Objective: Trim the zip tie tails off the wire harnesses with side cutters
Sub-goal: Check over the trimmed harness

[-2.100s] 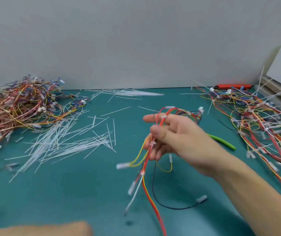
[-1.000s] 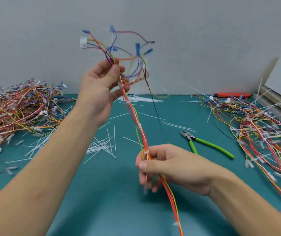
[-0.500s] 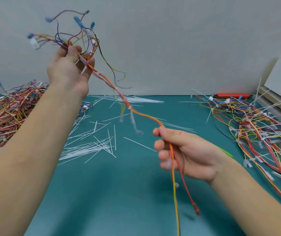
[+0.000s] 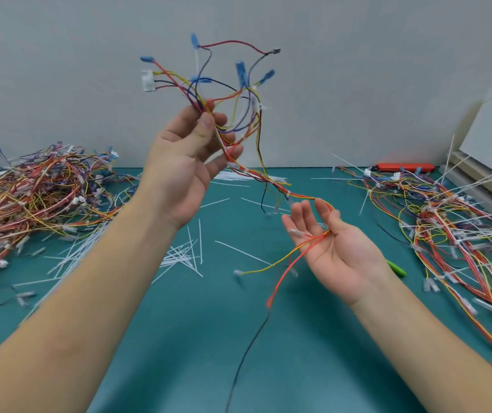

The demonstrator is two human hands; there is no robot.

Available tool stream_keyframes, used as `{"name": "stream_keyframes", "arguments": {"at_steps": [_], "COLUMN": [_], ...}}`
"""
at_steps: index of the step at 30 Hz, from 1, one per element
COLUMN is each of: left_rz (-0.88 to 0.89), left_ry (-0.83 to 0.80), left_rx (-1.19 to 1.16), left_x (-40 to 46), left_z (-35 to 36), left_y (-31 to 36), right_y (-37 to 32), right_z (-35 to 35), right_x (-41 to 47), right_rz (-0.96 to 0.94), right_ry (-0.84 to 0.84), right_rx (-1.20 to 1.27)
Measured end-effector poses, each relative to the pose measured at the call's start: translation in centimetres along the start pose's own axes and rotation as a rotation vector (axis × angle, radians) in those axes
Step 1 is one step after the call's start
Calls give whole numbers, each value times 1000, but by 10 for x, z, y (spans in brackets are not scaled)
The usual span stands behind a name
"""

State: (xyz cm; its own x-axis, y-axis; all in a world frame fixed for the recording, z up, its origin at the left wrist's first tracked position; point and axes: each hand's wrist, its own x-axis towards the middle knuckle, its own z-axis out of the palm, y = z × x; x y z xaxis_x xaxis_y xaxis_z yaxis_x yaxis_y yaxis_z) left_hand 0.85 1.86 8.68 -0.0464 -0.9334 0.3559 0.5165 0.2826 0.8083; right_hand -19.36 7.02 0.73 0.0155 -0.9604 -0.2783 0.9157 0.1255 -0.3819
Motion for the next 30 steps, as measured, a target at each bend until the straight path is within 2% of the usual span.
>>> {"name": "stream_keyframes", "arguments": {"at_steps": [7,12,17,22,26,30], "left_rz": [-89,-125,-129,-25,-35,-55], "left_ry": [-156,-151,-146,-134,-79,0], "left_rx": [3,-33,-27,142,148,302], "left_x": [-12,-19,-24,-31,-36,-40], "left_z": [-3,-5,-8,-18,-28,-32], "left_y": [-15,-30,-40,-48,-46,-41], "right_y": [3,4,8,13,13,13], "right_z": [-1,0,-1,0,0,0], "right_x": [1,-4,-9,-14,-17,-20], "right_rz": [-51,-115,-96,-69,-62,-203], "right_ry": [-70,-151,-170,-193,-187,-160], "right_rx": [-128,-329,-508,-638,-899,-1314]}}
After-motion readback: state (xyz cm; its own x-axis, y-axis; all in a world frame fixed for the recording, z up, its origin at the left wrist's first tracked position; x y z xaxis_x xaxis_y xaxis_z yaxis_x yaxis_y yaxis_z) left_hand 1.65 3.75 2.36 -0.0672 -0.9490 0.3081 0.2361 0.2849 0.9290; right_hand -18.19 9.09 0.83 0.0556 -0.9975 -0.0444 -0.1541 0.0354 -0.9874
